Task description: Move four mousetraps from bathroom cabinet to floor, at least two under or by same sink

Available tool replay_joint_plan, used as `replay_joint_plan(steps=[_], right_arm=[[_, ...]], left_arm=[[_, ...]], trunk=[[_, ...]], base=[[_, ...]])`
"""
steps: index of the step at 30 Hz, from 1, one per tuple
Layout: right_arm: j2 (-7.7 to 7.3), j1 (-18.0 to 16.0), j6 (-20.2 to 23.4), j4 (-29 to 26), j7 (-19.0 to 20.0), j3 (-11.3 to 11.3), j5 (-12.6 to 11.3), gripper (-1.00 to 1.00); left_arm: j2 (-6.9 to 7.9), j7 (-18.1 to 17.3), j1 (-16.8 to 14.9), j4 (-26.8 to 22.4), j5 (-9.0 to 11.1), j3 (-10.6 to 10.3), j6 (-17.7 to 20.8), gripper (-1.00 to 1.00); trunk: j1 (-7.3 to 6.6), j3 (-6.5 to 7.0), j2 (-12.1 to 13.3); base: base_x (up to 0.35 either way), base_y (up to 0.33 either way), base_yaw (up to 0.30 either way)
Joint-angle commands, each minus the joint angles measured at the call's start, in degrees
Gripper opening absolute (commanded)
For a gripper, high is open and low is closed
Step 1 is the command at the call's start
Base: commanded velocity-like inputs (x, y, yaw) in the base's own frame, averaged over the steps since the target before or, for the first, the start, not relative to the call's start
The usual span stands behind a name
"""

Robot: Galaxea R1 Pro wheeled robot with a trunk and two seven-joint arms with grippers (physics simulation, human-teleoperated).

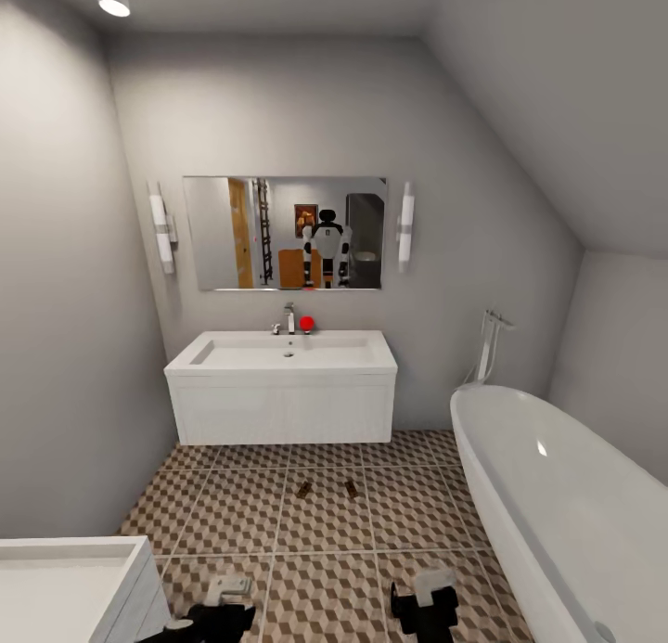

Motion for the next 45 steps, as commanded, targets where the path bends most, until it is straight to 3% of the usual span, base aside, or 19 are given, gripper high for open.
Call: replay_joint_plan(steps=[1,5,13,19,22,26,28,29,31,36,45], right_arm=[[-0.42,0.20,0.01,0.07,-0.42,0.31,0.29,1.00],[-2.39,0.98,0.03,0.11,0.23,0.31,0.26,1.00],[-5.17,2.81,0.04,0.14,4.53,0.30,0.25,1.00],[-7.90,3.08,0.04,0.07,8.25,0.24,0.07,1.00],[-8.55,3.10,0.08,-0.07,9.57,0.07,-1.28,1.00],[-8.60,3.11,0.11,-0.28,10.40,-0.36,-5.45,1.00],[-8.35,3.11,0.07,-0.41,10.57,-0.43,-7.60,1.00],[-7.58,3.12,0.00,-0.77,10.68,-0.46,-8.98,1.00],[-6.97,3.12,-0.06,-0.97,10.72,-0.47,-9.41,1.00],[-6.27,3.12,-0.31,-2.45,10.87,-0.47,-9.81,1.00],[-5.35,3.12,-1.04,-5.15,10.92,-0.55,-10.20,1.00]], left_arm=[[-0.10,-0.38,0.09,0.33,0.61,-0.44,-0.11,1.00],[0.57,-0.18,1.64,0.35,0.62,-0.40,0.62,1.00],[5.28,-0.01,7.60,0.36,0.70,-0.36,0.29,1.00],[12.07,0.00,11.31,0.36,0.78,-0.35,-4.68,1.00],[13.65,0.04,11.68,0.29,1.10,-0.15,-5.68,1.00],[13.53,0.47,11.85,0.08,2.28,0.71,-6.17,1.00],[12.44,1.62,11.90,-0.10,2.99,1.42,-6.29,1.00],[10.74,3.75,11.93,-0.94,3.46,1.93,-6.36,1.00],[9.29,5.05,11.95,-2.63,3.59,2.06,-6.38,1.00],[7.54,6.48,11.98,-7.90,3.70,2.17,-6.46,1.00],[7.05,6.68,11.95,-9.60,3.83,2.06,-6.55,1.00]], trunk=[[0.02,-0.02,-0.05],[0.02,-0.02,-0.05],[0.02,-0.02,-0.05],[0.02,-0.02,-0.05],[0.02,-0.02,-0.05],[0.02,-0.02,-0.05],[0.02,-0.02,-0.05],[0.02,-0.02,-0.05],[0.02,-0.02,-0.05],[0.02,-0.02,-0.05],[0.02,-0.02,-0.05]], base=[[0.000,0.000,0.000],[0.000,0.000,0.000],[0.000,0.000,0.000],[0.000,0.000,0.000],[0.000,0.000,0.000],[0.000,0.000,0.000],[0.000,0.000,0.000],[0.000,0.000,0.000],[0.000,0.000,0.000],[0.000,0.000,0.000],[0.000,0.000,0.000]])
